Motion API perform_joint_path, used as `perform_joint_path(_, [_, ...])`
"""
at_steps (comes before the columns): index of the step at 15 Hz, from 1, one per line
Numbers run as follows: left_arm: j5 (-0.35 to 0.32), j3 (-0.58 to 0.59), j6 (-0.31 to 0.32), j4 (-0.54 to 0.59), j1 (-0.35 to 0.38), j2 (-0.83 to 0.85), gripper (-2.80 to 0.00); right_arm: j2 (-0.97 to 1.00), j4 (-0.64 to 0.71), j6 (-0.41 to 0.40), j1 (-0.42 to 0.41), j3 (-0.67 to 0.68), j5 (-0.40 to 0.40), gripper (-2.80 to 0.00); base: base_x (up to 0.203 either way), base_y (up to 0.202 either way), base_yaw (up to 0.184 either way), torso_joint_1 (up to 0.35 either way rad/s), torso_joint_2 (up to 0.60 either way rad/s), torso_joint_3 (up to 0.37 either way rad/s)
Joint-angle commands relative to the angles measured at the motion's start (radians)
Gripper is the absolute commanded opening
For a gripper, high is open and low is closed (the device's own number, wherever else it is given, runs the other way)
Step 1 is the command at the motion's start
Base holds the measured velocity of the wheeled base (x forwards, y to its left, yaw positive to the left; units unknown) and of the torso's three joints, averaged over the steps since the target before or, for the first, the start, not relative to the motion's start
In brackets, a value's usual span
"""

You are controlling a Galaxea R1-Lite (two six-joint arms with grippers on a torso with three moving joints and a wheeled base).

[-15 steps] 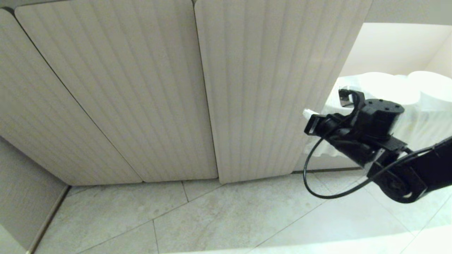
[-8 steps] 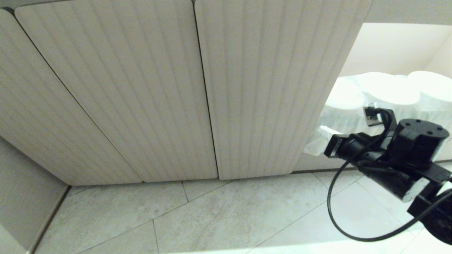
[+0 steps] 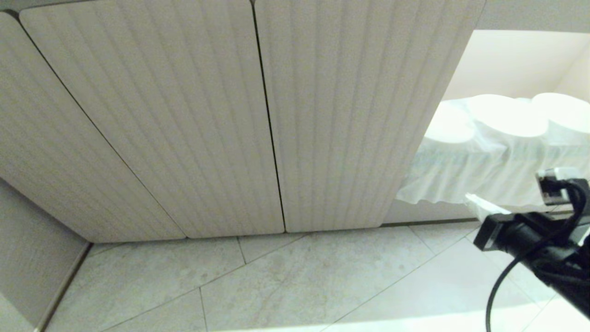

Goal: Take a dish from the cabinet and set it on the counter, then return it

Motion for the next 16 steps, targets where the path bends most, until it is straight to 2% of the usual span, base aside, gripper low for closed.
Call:
perform_joint_path(1, [0.000,0.000,0.000,0.000,0.000,0.000,-2.80,-0.087,-0.006,-0.020,0.001,0.072,-0.041,-2.80,0.000,0.000,0.000,0.000,0.00,0.000])
perform_joint_path(6, [0.000,0.000,0.000,0.000,0.000,0.000,-2.80,-0.159,-0.001,-0.061,0.001,0.199,-0.104,-2.80,0.000,0.000,0.000,0.000,0.00,0.000])
perform_joint_path(10, [0.000,0.000,0.000,0.000,0.000,0.000,-2.80,-0.212,0.047,-0.055,-0.002,0.212,-0.117,-2.80,0.000,0.000,0.000,0.000,0.00,0.000])
perform_joint_path(13, [0.000,0.000,0.000,0.000,0.000,0.000,-2.80,-0.291,0.155,-0.060,-0.002,0.212,-0.214,-2.80,0.000,0.000,0.000,0.000,0.00,0.000])
perform_joint_path(16, [0.000,0.000,0.000,0.000,0.000,0.000,-2.80,-0.466,0.327,-0.081,-0.004,0.212,-0.245,-2.80,0.000,0.000,0.000,0.000,0.00,0.000])
